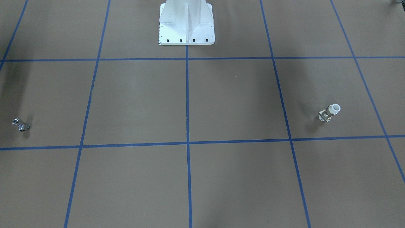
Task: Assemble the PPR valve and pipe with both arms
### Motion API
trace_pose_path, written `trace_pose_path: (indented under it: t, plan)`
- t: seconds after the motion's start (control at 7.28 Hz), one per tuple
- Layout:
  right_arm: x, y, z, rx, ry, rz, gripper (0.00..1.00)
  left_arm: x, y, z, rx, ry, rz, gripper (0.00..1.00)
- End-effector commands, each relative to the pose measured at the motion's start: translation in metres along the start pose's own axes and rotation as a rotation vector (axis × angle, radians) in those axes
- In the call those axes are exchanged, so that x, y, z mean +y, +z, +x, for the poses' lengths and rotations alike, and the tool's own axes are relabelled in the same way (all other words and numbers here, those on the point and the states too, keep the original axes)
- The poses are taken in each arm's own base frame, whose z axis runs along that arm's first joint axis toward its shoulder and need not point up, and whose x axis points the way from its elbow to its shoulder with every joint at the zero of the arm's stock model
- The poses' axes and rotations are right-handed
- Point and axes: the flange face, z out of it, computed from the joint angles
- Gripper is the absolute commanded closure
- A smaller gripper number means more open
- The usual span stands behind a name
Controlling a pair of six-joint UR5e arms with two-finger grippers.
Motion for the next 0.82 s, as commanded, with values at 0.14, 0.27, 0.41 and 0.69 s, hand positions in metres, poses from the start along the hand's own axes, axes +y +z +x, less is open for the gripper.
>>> trace_pose_path:
  t: [0.14, 0.27, 0.41, 0.69]
  plan:
    - [0.0, 0.0, 0.001, 0.001, -0.001, 0.0, 0.01, -0.041, 0.04, 0.098, 0.032, 0.001, -0.065, 0.0]
    - [0.0, 0.0, 0.001, 0.001, -0.001, 0.0, 0.01, -0.046, 0.057, 0.117, 0.037, -0.055, -0.058, 0.0]
    - [0.0, 0.0, 0.001, 0.001, -0.001, 0.0, 0.01, -0.052, 0.082, 0.122, 0.05, -0.099, -0.037, 0.0]
    - [0.0, 0.0, 0.001, 0.001, -0.001, 0.0, 0.01, -0.058, 0.134, 0.136, 0.017, -0.127, -0.027, 0.01]
